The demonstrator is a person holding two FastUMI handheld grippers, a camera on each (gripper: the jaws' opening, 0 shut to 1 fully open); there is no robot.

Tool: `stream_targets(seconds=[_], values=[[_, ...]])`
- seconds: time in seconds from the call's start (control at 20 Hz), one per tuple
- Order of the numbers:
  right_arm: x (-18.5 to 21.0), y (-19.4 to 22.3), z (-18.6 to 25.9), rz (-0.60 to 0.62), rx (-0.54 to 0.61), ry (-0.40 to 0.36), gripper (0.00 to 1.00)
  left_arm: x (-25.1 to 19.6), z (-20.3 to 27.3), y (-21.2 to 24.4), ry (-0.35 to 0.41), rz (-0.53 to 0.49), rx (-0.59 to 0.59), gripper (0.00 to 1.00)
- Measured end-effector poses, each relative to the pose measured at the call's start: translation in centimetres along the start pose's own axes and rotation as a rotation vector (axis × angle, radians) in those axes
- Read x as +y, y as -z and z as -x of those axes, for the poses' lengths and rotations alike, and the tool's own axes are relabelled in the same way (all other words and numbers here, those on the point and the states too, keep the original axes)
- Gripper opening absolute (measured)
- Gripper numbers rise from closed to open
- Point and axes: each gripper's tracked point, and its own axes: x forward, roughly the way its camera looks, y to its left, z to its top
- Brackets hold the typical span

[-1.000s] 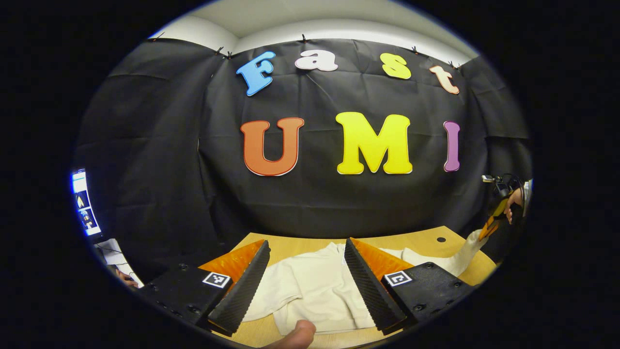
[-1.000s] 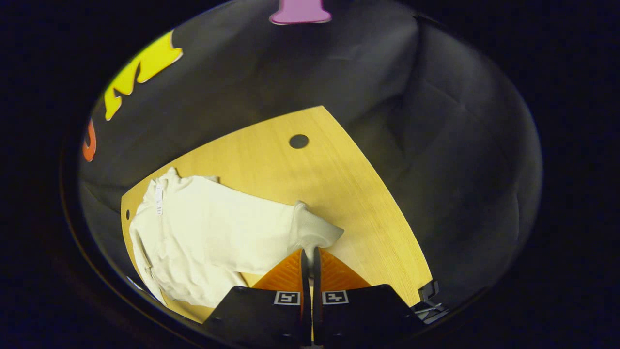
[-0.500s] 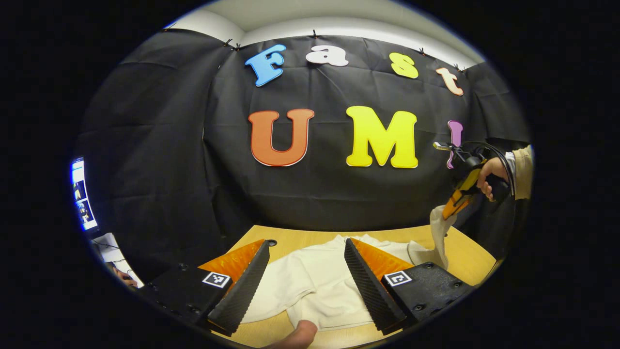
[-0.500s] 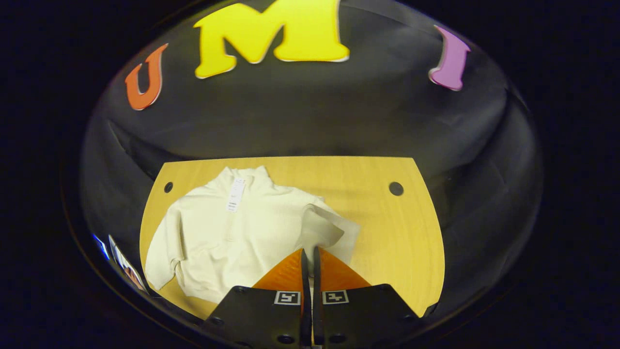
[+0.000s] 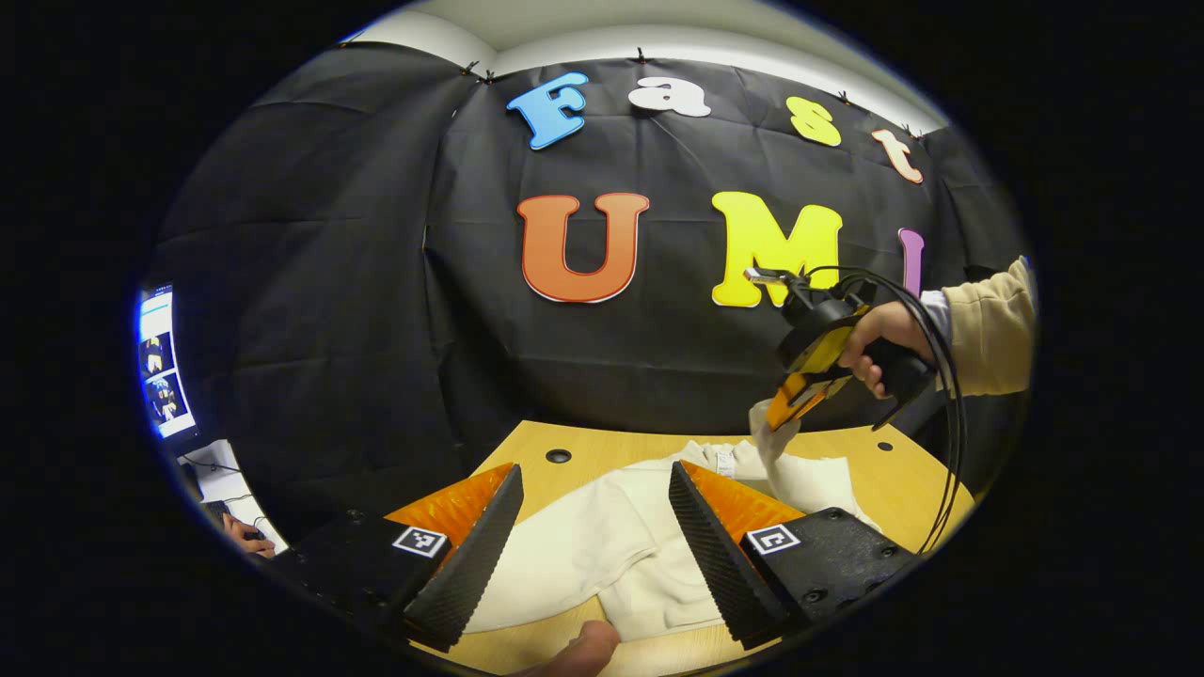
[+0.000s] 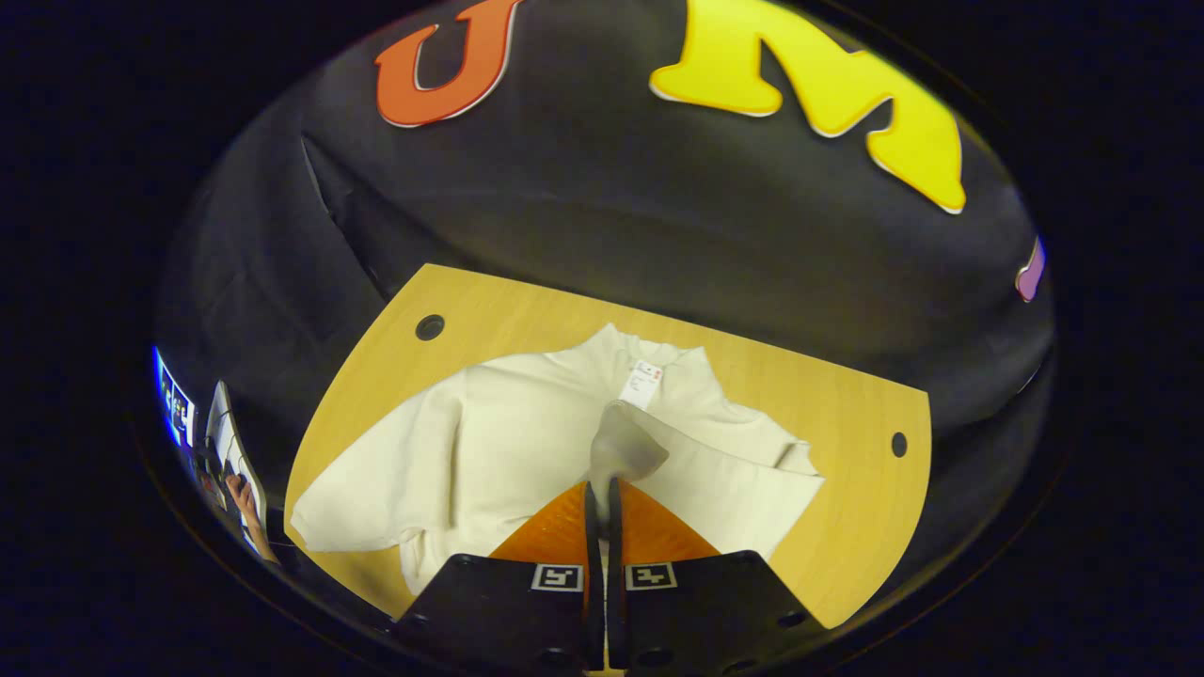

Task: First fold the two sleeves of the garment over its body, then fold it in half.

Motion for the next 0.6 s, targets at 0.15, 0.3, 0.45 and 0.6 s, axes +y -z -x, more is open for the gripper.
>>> stream_targets(seconds=[0.15, 0.3, 0.45, 0.6], values=[[4.5, 0.2, -2.8, 0.002, 0.03, -0.059, 0.01, 0.6, -0.3, 0.4, -0.009, -0.008, 0.002, 0.99], [7.8, 1.3, -6.2, 0.015, 0.066, -0.075, 0.01, 0.6, -0.3, 1.1, 0.002, 0.005, 0.002, 0.99], [10.6, 2.4, -9.2, -0.038, 0.113, -0.095, 0.01, 0.5, -0.2, 2.1, 0.007, -0.012, 0.019, 0.99], [11.6, 3.1, -10.5, -0.096, 0.138, -0.095, 0.03, 0.6, 0.2, 3.2, 0.013, -0.012, 0.037, 0.99]])
